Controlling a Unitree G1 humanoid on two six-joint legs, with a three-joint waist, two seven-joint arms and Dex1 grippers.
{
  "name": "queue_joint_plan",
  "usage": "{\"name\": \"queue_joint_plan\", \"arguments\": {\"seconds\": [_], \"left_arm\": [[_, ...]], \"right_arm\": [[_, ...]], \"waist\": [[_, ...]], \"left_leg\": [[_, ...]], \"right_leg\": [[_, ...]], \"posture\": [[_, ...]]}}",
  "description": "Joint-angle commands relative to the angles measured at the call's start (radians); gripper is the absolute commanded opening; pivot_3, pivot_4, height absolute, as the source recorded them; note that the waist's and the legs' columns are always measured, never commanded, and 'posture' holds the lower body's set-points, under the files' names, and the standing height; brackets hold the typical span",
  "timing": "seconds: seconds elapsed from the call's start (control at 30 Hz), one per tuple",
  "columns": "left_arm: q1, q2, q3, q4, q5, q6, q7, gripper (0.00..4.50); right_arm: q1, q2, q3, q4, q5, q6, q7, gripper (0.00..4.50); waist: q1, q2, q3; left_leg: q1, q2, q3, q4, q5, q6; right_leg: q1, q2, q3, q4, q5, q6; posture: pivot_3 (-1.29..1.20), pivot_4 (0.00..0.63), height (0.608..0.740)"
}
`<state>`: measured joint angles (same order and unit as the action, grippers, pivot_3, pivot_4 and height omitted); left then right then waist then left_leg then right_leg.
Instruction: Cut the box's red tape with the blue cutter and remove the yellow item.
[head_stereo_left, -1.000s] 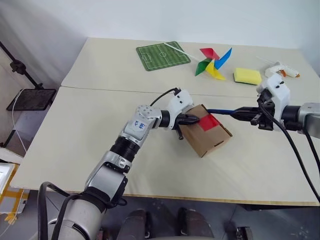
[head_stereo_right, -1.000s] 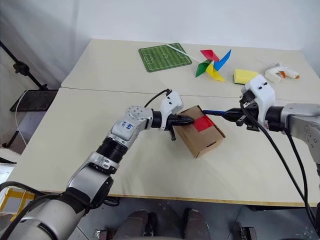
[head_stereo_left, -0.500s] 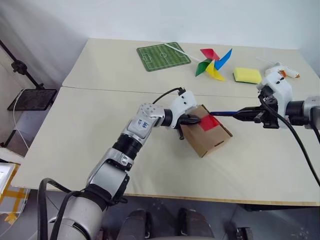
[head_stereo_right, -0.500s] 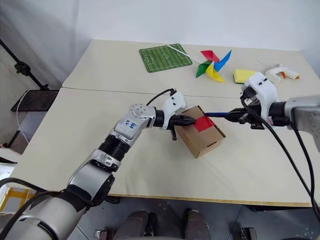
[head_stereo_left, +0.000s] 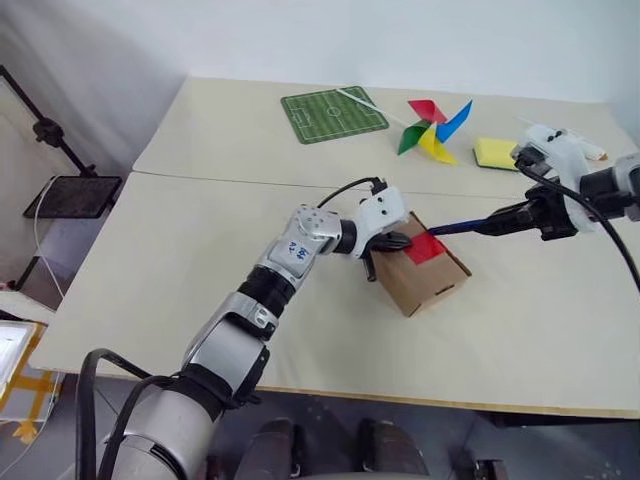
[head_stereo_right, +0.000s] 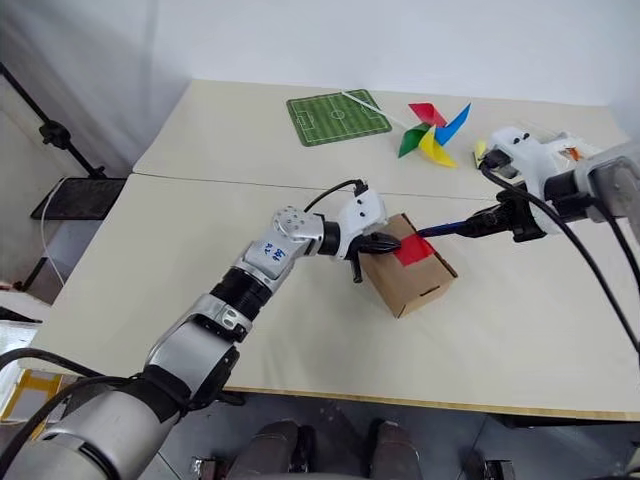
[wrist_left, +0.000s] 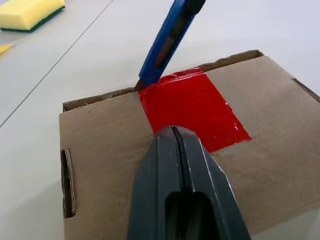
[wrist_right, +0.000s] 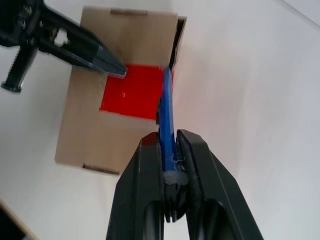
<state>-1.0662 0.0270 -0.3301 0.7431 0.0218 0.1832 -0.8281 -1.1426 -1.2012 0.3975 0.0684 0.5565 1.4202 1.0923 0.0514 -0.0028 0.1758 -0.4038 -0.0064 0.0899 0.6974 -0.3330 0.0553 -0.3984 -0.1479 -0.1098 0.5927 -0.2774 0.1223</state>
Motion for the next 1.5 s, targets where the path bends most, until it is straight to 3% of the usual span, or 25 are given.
{"name": "queue_joint_plan", "arguments": {"seconds": [0.03, 0.5, 0.83, 1.23, 1.5], "left_arm": [[0.056, -0.005, -0.056, 0.105, 0.071, 0.036, 0.006, 0.0], [0.076, -0.013, -0.061, 0.097, 0.069, 0.044, -0.009, 0.0], [0.079, -0.013, -0.059, 0.087, 0.064, 0.049, -0.012, 0.0], [0.093, -0.003, -0.062, 0.057, 0.061, 0.065, -0.019, 0.0], [0.094, 0.003, -0.06, 0.049, 0.063, 0.075, -0.016, 0.0]], "right_arm": [[-0.041, -0.035, 0.044, -0.014, 0.029, 0.07, 0.101, 0.16], [0.012, -0.152, 0.147, -0.014, -0.065, 0.007, 0.243, 0.16], [0.071, -0.147, 0.142, -0.002, -0.149, -0.069, 0.273, 0.16], [0.088, -0.066, 0.133, 0.025, -0.209, -0.105, 0.263, 0.16], [0.161, -0.236, 0.137, -0.102, -0.205, -0.117, 0.402, 0.16]], "waist": [[0.004, 0.0, 0.0], [0.005, 0.0, 0.0], [0.004, 0.0, -0.001], [-0.009, 0.001, -0.004], [-0.001, 0.002, -0.005]], "left_leg": [[0.0, 0.0, 0.0, 0.0, -0.001, 0.0], [0.0, 0.0, 0.0, 0.002, -0.005, 0.001], [0.0, 0.0, 0.0, 0.002, -0.005, 0.001], [0.002, 0.001, 0.0, 0.003, -0.005, 0.001], [0.002, 0.001, -0.001, 0.003, -0.005, 0.001]], "right_leg": [[0.0, 0.0, 0.0, 0.0, 0.0, 0.0], [0.003, 0.0, -0.012, -0.001, 0.0, 0.0], [0.004, 0.0, -0.014, -0.001, 0.0, 0.001], [0.006, 0.0, -0.018, -0.001, 0.0, 0.001], [0.005, 0.0, -0.02, -0.001, 0.0, 0.001]], "posture": [[0.0, 0.15, 0.74], [0.0, 0.15, 0.74], [0.0, 0.15, 0.74], [0.0, 0.15, 0.74], [0.0, 0.15, 0.74]]}}
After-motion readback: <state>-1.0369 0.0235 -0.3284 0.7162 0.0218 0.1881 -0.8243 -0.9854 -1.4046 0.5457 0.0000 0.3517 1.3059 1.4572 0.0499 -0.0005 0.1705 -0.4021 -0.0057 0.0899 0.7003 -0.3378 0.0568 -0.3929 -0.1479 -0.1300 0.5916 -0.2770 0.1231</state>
